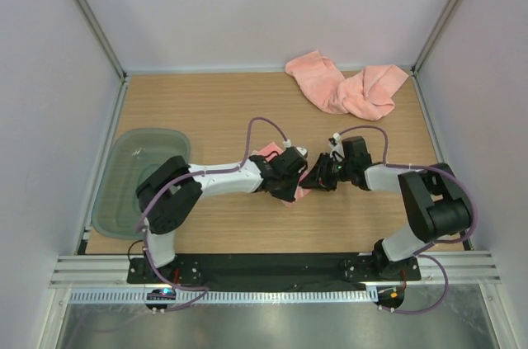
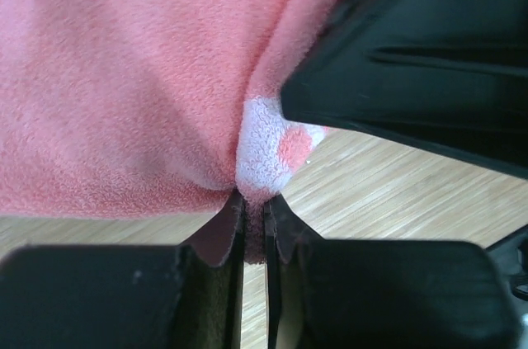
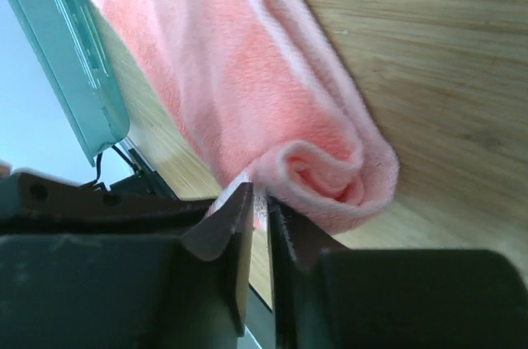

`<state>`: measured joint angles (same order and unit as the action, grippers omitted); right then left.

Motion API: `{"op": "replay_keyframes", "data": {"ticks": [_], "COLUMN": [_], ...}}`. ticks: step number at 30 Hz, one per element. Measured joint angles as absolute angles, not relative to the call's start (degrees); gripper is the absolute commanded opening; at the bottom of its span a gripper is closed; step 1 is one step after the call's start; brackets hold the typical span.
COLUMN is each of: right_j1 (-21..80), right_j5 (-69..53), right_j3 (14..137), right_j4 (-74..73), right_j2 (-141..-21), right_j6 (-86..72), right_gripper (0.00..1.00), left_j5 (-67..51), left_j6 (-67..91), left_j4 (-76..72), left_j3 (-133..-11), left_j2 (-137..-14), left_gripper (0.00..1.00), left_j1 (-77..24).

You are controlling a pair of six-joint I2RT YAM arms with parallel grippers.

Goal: Roll the towels
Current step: Roll the towel

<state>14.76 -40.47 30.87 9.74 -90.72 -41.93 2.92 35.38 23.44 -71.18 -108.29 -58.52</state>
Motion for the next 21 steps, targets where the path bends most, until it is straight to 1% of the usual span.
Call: {"op": "replay_keyframes", "data": {"ticks": [1, 2, 4, 6, 8, 9, 10, 12, 16, 19, 21], "right_j1": [14.85, 14.94, 14.94, 14.94, 14.94, 14.94, 14.94, 14.94, 14.94, 15.11, 15.33], "right_j5": [-39.7, -38.81, -37.17, -35.62, -34.81, -34.63, -34.59, -34.61, -35.11, -35.77, -35.97], "right_j3": [31.51, 32.21, 33.91, 35.83, 37.43, 37.82, 38.06, 38.0, 35.75, 33.85, 33.32], "right_j4": [7.66, 5.61, 1.48, -2.02, -4.08, -4.6, -4.97, -5.3, -4.05, -2.46, -2.0], "right_j2": [-89.41, -87.88, -83.94, -79.92, -76.36, -75.29, -74.28, -73.56, -74.7, -77.43, -78.76], "right_j6": [-41.41, -40.88, -39.29, -38.17, -37.41, -37.32, -37.23, -37.36, -38.52, -39.9, -40.58], "right_gripper": [0.46, 0.51, 0.55, 0.53, 0.48, 0.44, 0.38, 0.31, 0.26, 0.27, 0.33], "left_j5": [2.02, 1.08, -1.63, -4.32, -7.49, -9.21, -10.68, -13.17, -18.83, -23.2, -25.54], "left_j6": [35.86, 36.29, 37.65, 39.05, 40.64, 41.56, 42.19, 43.57, 46.35, 48.71, 50.0], "left_j4": [22.61, 21.89, 20.27, 19.03, 17.45, 16.82, 16.29, 16.05, 15.75, 15.18, 14.9], "left_j3": [-70.17, -69.34, -67.35, -66.04, -64.75, -64.25, -63.9, -63.68, -63.68, -63.68, -63.68], "left_j2": [-107.63, -107.13, -105.97, -105.56, -105.49, -105.49, -105.49, -105.51, -106.98, -108.53, -109.19], "left_gripper": [0.04, 0.04, 0.04, 0.04, 0.04, 0.04, 0.04, 0.04, 0.04, 0.04, 0.04], "left_j1": [-57.78, -57.1, -55.18, -53.39, -51.46, -50.52, -49.6, -48.05, -44.84, -42.94, -41.85]}}
